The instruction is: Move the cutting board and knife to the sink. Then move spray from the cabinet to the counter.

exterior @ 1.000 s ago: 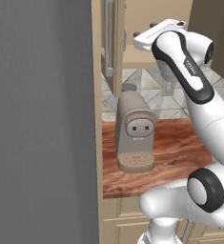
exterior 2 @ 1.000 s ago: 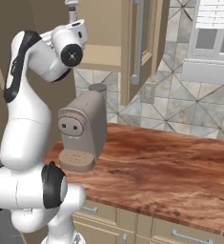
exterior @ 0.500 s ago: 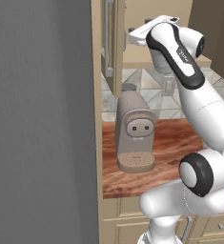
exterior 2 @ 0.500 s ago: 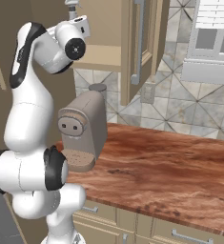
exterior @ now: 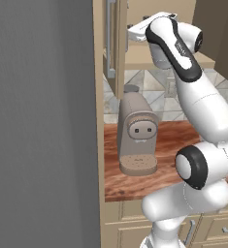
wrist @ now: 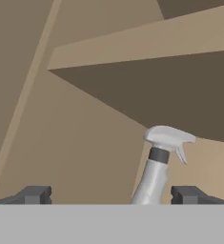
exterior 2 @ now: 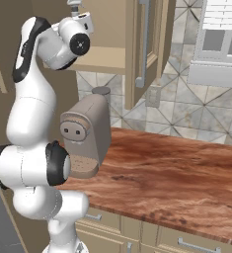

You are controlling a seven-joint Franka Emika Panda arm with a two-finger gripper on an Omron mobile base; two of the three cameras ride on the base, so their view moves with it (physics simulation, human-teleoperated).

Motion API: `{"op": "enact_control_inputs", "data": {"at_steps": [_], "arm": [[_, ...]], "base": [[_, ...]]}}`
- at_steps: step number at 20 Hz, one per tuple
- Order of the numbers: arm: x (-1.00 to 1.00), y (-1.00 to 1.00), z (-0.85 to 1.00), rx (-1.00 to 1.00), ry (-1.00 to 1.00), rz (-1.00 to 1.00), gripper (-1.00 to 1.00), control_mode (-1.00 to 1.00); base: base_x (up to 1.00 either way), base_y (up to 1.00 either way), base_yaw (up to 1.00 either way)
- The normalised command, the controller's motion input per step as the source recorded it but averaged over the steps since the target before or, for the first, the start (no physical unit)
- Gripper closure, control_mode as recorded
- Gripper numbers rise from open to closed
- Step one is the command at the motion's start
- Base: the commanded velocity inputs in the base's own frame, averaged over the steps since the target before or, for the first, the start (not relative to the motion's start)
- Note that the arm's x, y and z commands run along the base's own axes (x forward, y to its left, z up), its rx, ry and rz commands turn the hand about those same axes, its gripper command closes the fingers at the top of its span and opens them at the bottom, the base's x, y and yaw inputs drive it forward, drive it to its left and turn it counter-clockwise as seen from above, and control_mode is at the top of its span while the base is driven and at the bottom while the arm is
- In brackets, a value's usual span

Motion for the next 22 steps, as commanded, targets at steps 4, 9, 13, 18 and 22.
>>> {"op": "enact_control_inputs", "data": {"at_steps": [4,9,13,18,22], "arm": [[0.2,0.0,0.09,0.0,0.0,0.0,-1.0,-1.0],[0.23,0.01,0.03,0.0,0.0,0.0,-1.0,-1.0],[0.27,0.02,0.0,0.0,0.0,0.0,-1.0,-1.0],[0.23,0.0,0.0,0.0,0.0,0.0,-1.0,-1.0],[0.17,0.0,0.0,0.0,0.0,0.0,-1.0,-1.0]], "base": [[0.0,0.0,0.0],[0.0,0.0,0.0],[0.0,0.0,0.0],[0.0,0.0,0.0],[0.0,0.0,0.0]]}}
